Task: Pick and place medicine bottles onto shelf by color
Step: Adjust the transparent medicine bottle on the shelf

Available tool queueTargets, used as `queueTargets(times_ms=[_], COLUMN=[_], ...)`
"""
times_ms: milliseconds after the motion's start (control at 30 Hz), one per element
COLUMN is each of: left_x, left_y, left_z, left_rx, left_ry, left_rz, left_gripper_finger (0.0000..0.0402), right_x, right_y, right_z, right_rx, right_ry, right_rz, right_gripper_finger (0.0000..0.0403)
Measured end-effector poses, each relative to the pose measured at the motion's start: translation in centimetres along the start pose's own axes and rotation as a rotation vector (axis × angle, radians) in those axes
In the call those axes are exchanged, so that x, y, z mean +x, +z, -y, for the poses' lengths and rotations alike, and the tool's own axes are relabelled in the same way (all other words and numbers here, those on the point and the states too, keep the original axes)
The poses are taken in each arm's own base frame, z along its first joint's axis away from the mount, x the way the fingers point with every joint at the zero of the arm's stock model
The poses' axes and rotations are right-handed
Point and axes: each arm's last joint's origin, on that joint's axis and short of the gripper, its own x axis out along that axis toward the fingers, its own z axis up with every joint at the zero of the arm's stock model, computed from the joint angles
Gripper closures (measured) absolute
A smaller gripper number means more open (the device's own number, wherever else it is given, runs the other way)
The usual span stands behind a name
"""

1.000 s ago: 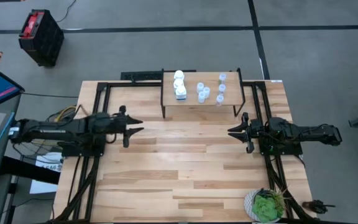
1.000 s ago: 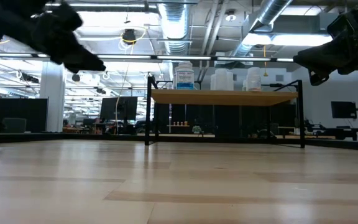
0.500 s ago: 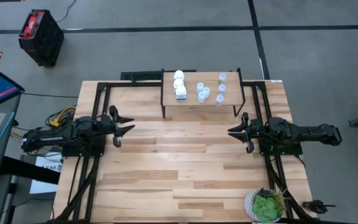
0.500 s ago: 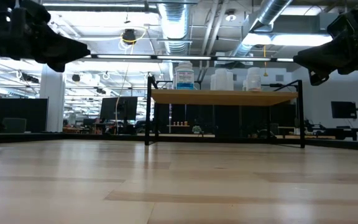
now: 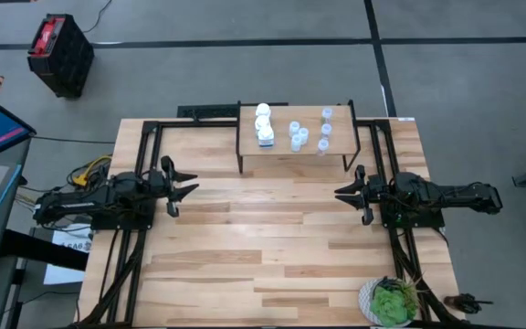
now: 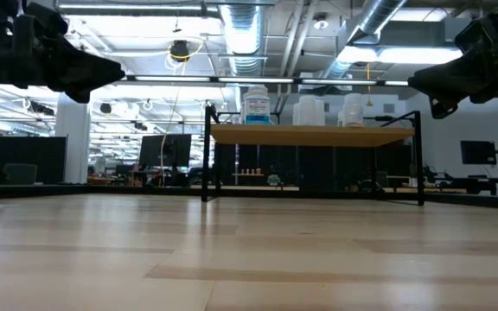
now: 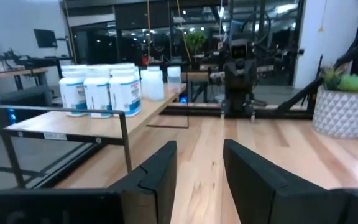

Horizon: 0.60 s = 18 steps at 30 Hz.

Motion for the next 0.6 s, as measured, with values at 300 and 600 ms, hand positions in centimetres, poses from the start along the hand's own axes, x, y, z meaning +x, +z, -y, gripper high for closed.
queueTargets(times_ms=[300,600], left_x=[0.23,0.25], left_y=[-0.45,-0.51], left_z=[-0.02,-0.01], left_rx=[0.09,0.075], left_ry=[0.015,0.016], left_rz=[-0.053,-0.057], left_gripper_finger=[0.0281,0.0281], right_x=[0.0,0.0], right_y=[0.0,0.0], right_z=[0.0,0.0], right_rx=[0.0,0.0], right_ry=[-0.001,0.0], right_rz=[0.0,0.0], right_gripper_finger=[0.0306,0.0306])
